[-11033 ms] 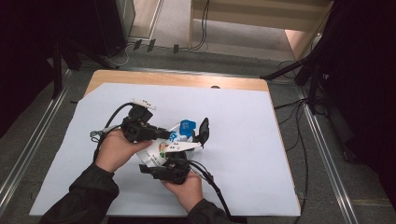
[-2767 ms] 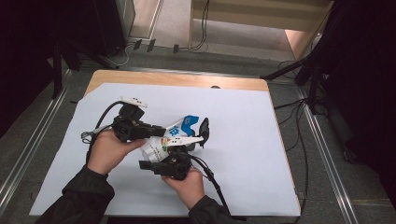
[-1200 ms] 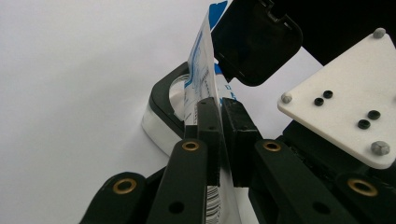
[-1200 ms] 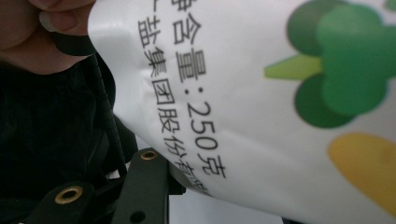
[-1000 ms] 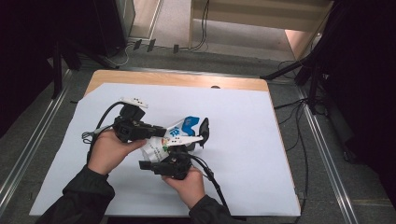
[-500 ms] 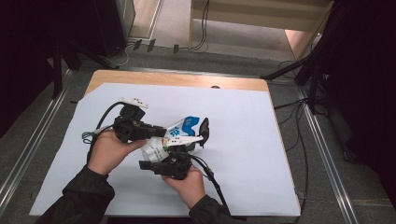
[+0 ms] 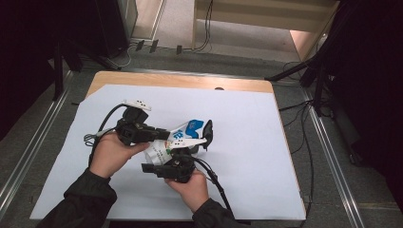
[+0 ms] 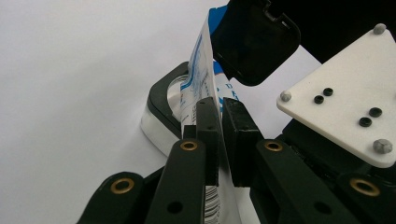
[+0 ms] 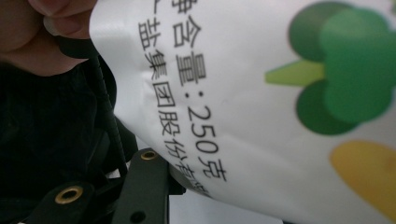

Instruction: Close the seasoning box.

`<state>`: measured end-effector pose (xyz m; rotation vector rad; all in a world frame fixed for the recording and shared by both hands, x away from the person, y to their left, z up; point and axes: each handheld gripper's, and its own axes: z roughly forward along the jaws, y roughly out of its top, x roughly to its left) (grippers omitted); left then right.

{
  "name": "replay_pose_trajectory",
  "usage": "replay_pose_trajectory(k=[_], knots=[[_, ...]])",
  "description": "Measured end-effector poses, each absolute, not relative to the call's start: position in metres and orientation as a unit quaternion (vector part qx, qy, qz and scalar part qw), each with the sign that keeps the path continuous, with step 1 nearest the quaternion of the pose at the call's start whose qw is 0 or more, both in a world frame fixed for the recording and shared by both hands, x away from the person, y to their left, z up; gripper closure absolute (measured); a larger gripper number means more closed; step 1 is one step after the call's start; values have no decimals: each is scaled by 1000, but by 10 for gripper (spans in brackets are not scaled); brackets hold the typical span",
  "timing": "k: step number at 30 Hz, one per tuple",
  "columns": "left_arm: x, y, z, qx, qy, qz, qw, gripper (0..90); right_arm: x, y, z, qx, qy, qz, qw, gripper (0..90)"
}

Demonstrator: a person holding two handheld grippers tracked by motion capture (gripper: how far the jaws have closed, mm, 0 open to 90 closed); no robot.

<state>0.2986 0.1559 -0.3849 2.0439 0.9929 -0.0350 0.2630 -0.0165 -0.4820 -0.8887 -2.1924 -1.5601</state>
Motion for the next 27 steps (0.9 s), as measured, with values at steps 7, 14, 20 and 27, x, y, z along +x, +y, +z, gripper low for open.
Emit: replay_pose_trajectory(k=[7,14,20,27], knots=[[299,155,-386,817,396,-13,418,858,263,-17,-482,-310,-765,-544,153,656],[299,154,-387,816,398,-13,419,855,263,-16,-482,-310,-764,-544,154,648],[299,154,-386,814,398,-8,423,862,264,-16,-481,-312,-763,-546,153,642],[297,155,-383,815,396,-4,424,880,263,-16,-483,-316,-760,-547,155,638]])
